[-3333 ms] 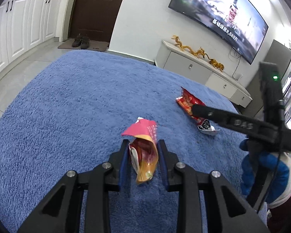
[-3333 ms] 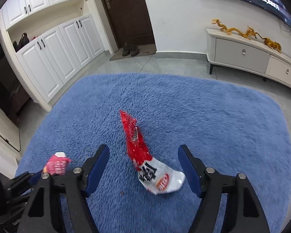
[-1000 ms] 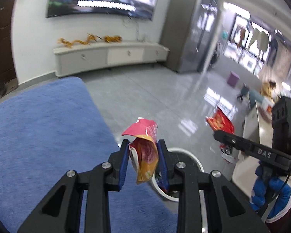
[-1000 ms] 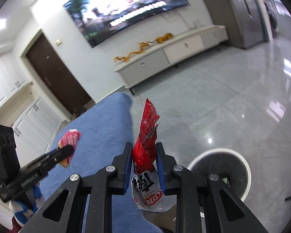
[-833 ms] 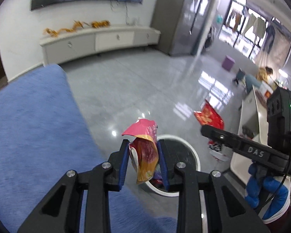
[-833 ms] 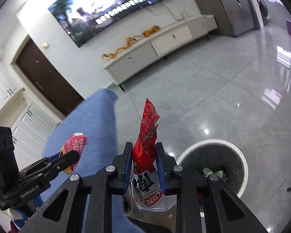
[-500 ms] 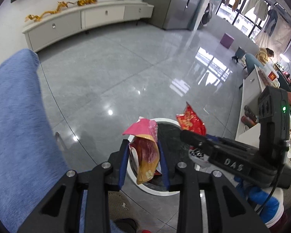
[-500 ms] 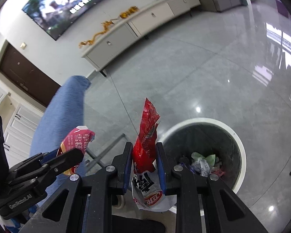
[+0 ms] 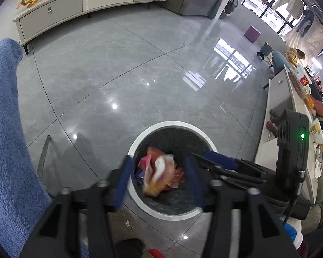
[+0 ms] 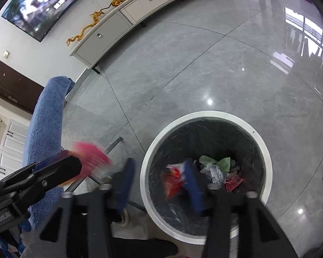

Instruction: Collect trash

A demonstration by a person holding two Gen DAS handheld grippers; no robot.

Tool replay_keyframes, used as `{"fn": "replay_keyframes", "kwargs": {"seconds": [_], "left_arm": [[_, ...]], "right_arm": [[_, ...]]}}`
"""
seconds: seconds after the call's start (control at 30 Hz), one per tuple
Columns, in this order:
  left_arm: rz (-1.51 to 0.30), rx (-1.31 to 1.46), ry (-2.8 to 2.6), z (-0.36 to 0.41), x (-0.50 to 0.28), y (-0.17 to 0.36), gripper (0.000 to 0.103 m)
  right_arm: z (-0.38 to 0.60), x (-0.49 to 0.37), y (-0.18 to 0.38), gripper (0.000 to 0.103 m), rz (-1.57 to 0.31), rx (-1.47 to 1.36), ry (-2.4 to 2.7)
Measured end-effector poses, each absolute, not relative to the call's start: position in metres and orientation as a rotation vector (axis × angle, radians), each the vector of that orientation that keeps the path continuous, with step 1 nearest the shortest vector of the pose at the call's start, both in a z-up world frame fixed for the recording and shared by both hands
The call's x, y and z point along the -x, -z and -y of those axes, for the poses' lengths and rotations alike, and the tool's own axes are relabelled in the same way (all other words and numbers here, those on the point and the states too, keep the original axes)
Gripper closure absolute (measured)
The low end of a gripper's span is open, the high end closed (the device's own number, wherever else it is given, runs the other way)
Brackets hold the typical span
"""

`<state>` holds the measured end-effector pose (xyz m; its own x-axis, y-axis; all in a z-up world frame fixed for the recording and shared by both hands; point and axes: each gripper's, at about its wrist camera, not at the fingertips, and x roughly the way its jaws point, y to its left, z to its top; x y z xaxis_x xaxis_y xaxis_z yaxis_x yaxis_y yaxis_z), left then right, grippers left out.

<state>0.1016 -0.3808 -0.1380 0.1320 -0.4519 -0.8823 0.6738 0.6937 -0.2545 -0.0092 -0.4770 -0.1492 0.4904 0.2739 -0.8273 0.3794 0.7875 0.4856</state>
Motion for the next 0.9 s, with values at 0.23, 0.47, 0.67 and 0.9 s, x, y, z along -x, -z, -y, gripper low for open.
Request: {"fn": "replay_keyframes", "kwargs": {"seconds": [0.23, 0.47, 0.67, 0.9], "left_arm": [[-1.169, -0.176, 0.875, 0.379, -0.097, 0.128, 0.043], [-1.103, -0.103, 0.898, 0.355, -0.089, 0.099, 0.041], [-0.973, -0.074, 0.815, 0.306, -0.072, 0.062, 0.038], [-0.816, -0.062, 0.680, 0.227, -0.044, 0.022, 0.030]], "right_arm": [[0.477, 0.017, 0.140, 0.043, -1.076, -0.691, 0.093], [0.467, 0.027, 0.112, 0.038, -1.033, -0.655, 0.103], [0.440, 0.038, 0.072, 0.031, -0.976, -0.571, 0.092], [0.389, 0.044, 0.022, 0.024, -0.893, -0.435, 0.025]]}}
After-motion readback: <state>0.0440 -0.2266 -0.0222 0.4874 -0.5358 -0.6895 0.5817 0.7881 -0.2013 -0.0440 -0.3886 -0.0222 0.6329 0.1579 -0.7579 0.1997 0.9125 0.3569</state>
